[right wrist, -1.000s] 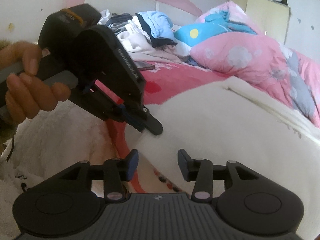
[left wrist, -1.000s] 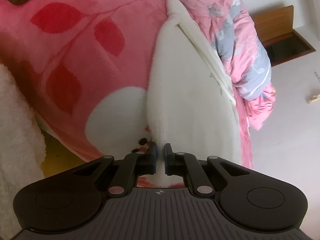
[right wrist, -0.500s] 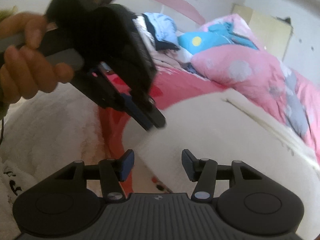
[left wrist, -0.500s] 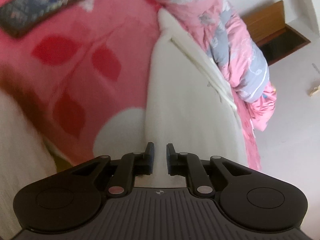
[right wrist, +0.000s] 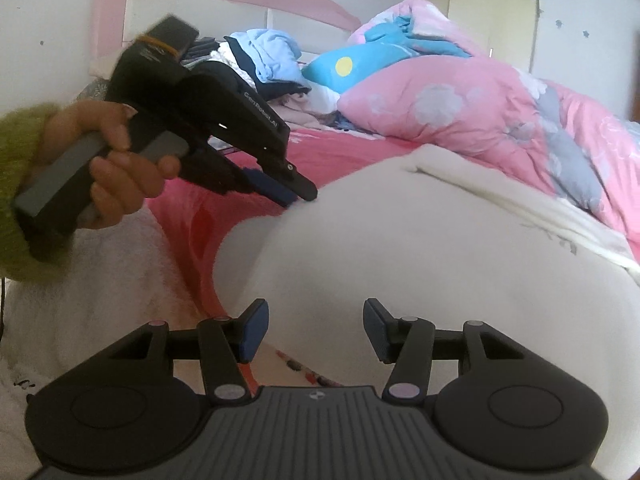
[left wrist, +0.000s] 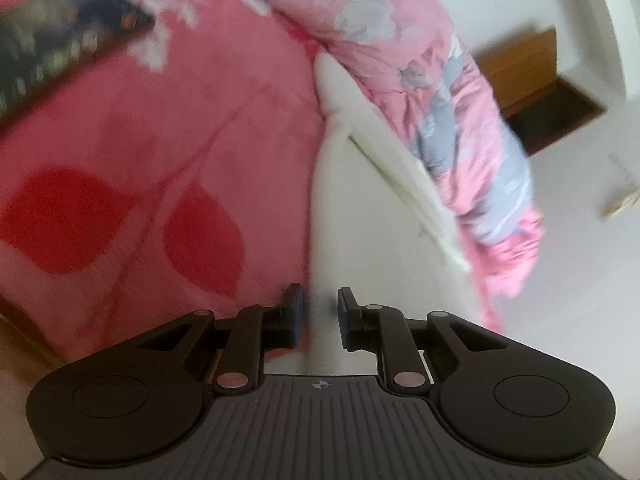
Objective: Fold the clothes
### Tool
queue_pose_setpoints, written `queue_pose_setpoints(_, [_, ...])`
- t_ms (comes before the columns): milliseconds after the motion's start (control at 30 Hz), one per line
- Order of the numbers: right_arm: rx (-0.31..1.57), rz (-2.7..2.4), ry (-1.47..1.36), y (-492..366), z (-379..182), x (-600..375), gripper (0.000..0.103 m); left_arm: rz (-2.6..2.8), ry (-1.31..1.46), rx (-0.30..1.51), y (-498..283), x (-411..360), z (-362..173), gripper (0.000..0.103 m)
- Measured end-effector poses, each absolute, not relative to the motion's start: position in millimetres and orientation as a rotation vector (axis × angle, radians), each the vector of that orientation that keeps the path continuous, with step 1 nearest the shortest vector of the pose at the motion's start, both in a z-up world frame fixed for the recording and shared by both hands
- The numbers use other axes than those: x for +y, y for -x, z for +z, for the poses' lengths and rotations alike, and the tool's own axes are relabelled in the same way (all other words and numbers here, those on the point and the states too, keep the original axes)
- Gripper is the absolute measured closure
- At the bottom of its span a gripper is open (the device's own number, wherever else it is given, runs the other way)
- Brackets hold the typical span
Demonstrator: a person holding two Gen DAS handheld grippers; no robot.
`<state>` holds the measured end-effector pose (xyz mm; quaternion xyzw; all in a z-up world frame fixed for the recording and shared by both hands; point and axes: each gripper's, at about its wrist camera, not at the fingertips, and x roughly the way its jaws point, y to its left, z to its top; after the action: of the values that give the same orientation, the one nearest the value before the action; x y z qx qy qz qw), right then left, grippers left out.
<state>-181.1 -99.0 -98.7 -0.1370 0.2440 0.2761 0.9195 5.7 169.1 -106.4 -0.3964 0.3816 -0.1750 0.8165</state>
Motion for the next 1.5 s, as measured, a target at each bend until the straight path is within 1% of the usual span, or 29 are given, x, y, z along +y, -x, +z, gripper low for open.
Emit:
queue_pose_setpoints(133, [0.512,0.562,0.263,176.7,-99.7,-102.6,0.048,-0.416,0.973,0.815,-6.0,176.8,-121.9,0.086])
queue_pose_setpoints(433, [0.525,0.566,0.237,173.2,-100.4,-106.8,0.048,-0.478,1.039,0.849,5.0,173.6,-133.1,0.086])
queue_pose_setpoints(733, [0.516,0.571,0.211,174.6,-97.0,-111.2,0.048,-0.541,1.046,0.932,26.0,160.8,-140.9,0.086])
queue_pose_setpoints(967, [0.504,0.578,0.201,179.8,-94.6,-112.0,0.048,-0.562,1.045,1.007,35.2,146.3,-157.5,0.085])
queue_pose_setpoints(1133, [0.498,0.577,0.202,184.2,-92.8,-113.4,0.048,-0.571,1.040,1.022,32.0,143.7,-165.0,0.083])
queue_pose_setpoints(1300, [0.507,0.569,0.194,184.7,-92.6,-116.2,0.048,-0.564,1.005,1.020,37.7,142.7,-155.9,0.083])
queue_pose_setpoints(1500, [0.502,0.616,0.244,191.4,-94.2,-105.6,0.048,-0.607,1.080,1.039,42.5,144.4,-147.7,0.083])
